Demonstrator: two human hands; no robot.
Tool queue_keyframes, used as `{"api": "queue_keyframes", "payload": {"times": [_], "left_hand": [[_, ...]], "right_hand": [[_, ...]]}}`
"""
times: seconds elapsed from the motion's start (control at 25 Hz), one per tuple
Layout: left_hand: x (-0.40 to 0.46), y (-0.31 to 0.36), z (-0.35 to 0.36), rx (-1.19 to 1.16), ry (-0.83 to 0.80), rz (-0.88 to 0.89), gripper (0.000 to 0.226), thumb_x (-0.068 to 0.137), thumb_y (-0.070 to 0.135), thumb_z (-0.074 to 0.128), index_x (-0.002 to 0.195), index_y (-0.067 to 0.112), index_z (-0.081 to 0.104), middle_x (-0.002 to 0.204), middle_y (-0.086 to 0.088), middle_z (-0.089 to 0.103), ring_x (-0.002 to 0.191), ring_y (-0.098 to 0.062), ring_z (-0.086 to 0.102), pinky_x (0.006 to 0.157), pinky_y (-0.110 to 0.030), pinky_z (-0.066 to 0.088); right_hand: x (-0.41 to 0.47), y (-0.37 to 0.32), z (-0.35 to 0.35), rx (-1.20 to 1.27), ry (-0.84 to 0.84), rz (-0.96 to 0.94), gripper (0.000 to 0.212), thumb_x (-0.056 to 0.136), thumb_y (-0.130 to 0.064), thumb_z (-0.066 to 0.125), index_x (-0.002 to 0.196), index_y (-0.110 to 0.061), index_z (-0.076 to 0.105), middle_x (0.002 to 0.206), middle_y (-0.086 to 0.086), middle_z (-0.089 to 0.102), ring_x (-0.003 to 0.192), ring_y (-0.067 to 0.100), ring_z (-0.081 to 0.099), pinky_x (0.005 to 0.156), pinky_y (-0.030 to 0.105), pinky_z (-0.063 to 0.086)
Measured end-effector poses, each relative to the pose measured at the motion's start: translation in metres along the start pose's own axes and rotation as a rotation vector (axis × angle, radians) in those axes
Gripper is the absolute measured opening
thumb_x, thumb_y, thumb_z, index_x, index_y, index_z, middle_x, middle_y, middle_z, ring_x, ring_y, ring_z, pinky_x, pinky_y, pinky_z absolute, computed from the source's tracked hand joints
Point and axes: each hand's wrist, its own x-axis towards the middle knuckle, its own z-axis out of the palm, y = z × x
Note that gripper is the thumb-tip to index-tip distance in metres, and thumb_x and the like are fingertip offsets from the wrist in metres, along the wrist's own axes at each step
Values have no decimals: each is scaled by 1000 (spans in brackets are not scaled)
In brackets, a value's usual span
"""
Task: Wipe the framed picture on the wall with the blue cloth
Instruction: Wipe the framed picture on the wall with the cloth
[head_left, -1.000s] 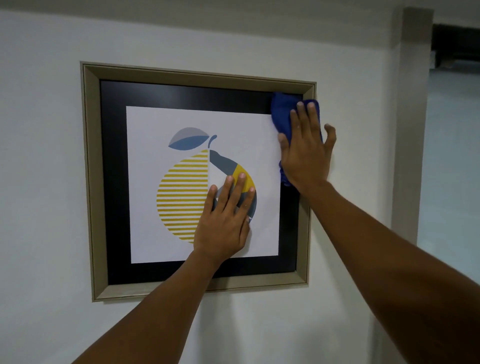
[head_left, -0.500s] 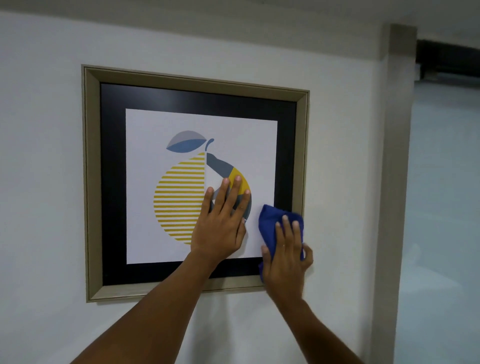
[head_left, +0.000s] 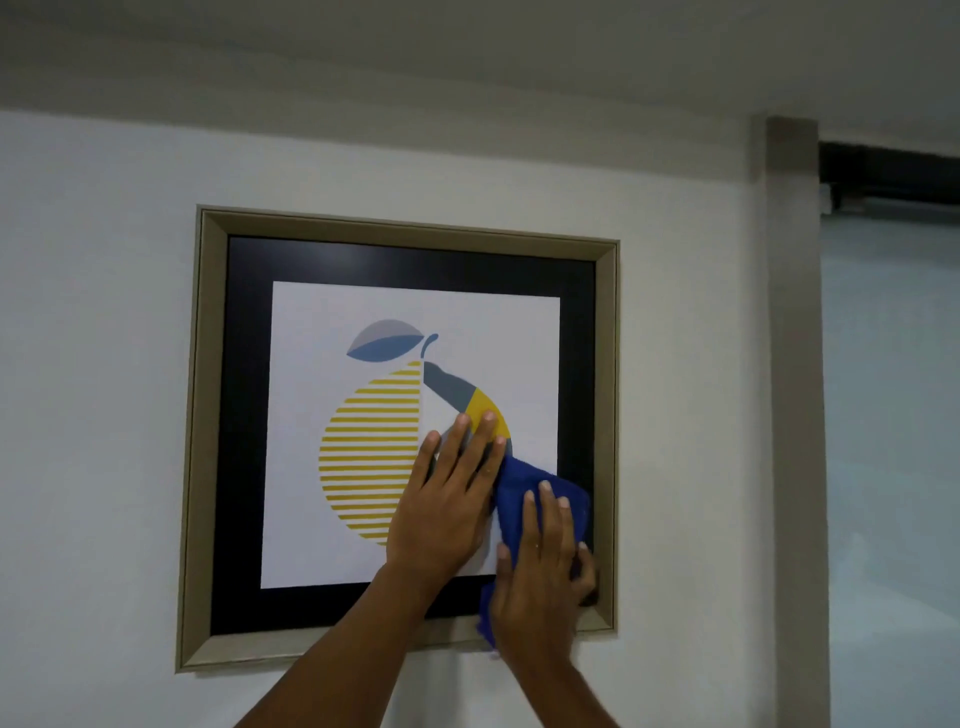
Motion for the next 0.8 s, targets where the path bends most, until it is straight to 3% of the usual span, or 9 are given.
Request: {"api": "queue_keyframes", "payload": {"times": [0.12, 0.24, 0.4, 0.56, 0.68, 0.8], "left_hand": [[-1, 3, -1, -12, 36, -15, 59, 102, 38, 35, 154, 10, 31, 163, -14, 25, 151, -33, 20, 118, -53, 22], [-1, 4, -1, -16, 49, -21, 64, 99, 41, 41, 154, 11, 31, 163, -14, 26, 151, -34, 21, 118, -54, 23], [-1, 4, -1, -28, 61, -19, 68, 95, 43, 50, 153, 12, 32, 162, -14, 28, 150, -34, 22, 118, -54, 23], [-1, 5, -1, -52, 78, -12, 68, 94, 41, 53, 152, 12, 35, 161, -13, 28, 150, -34, 22, 119, -54, 23], [-1, 6, 0, -42, 86, -14, 68, 92, 40, 54, 151, 10, 37, 160, -15, 30, 149, -35, 24, 117, -56, 25], [-1, 7, 0, -41, 60, -14, 69, 92, 39, 54, 152, 9, 36, 160, -16, 29, 149, -37, 23, 118, -57, 23]], "right_hand": [[19, 52, -15, -77, 3, -67, 58, 104, -43, 17, 151, -12, 30, 163, 2, 20, 144, 24, 28, 113, 42, 15], [47, 57, -29, -175, 2, -204, 59, 104, -42, 18, 150, -10, 36, 163, 2, 24, 146, 21, 27, 117, 40, 1], [162, 18, -55, -183, 101, -270, 59, 101, -39, 26, 150, -7, 36, 159, 8, 31, 147, 23, 28, 114, 45, 13], [254, -9, -81, -164, 133, -265, 54, 99, -32, 32, 139, -1, 49, 150, 16, 46, 144, 28, 33, 106, 48, 24], [217, 8, -72, -229, 125, -306, 55, 102, -32, 36, 149, -3, 36, 159, 12, 31, 149, 24, 21, 108, 47, 26], [126, 34, -54, -177, 50, -259, 58, 102, -29, 41, 153, -5, 27, 162, 8, 23, 150, 21, 16, 110, 46, 27]]}}
